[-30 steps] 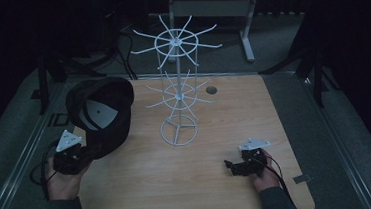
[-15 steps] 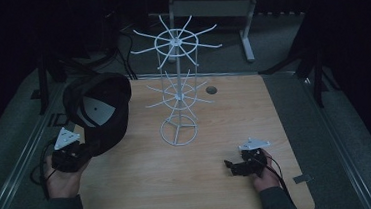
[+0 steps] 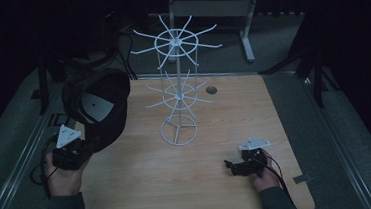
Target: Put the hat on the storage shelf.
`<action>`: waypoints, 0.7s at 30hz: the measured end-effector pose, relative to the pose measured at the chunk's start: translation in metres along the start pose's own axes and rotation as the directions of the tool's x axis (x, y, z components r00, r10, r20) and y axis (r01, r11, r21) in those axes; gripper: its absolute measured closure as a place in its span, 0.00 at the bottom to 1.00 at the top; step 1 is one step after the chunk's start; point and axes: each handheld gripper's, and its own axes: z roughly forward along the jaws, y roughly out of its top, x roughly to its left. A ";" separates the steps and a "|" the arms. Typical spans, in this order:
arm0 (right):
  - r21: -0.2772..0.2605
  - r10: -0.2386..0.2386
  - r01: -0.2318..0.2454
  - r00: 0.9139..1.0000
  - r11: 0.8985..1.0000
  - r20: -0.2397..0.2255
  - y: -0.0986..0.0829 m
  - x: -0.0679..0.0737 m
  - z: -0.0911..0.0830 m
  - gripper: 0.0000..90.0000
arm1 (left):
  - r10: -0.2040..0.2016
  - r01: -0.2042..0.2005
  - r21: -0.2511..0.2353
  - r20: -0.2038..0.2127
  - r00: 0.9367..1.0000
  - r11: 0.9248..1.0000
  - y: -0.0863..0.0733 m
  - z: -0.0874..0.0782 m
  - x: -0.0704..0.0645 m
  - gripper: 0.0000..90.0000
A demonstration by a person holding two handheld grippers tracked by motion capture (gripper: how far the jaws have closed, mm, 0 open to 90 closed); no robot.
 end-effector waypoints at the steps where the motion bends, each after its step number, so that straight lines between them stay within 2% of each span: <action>1: 0.000 0.000 0.000 1.000 1.000 0.000 0.000 0.000 0.000 0.13 | -0.001 0.001 -0.003 0.001 1.000 1.000 0.000 0.000 -0.001 0.96; 16: -0.001 0.001 -0.001 1.000 1.000 0.000 0.000 0.000 0.000 0.13 | 0.024 -0.025 -0.022 -0.039 0.999 0.999 0.010 -0.003 -0.009 0.96; 21: 0.000 0.003 -0.003 1.000 1.000 -0.001 0.000 0.000 0.000 0.13 | 0.017 -0.018 -0.031 -0.038 0.999 0.999 0.011 -0.003 -0.010 0.96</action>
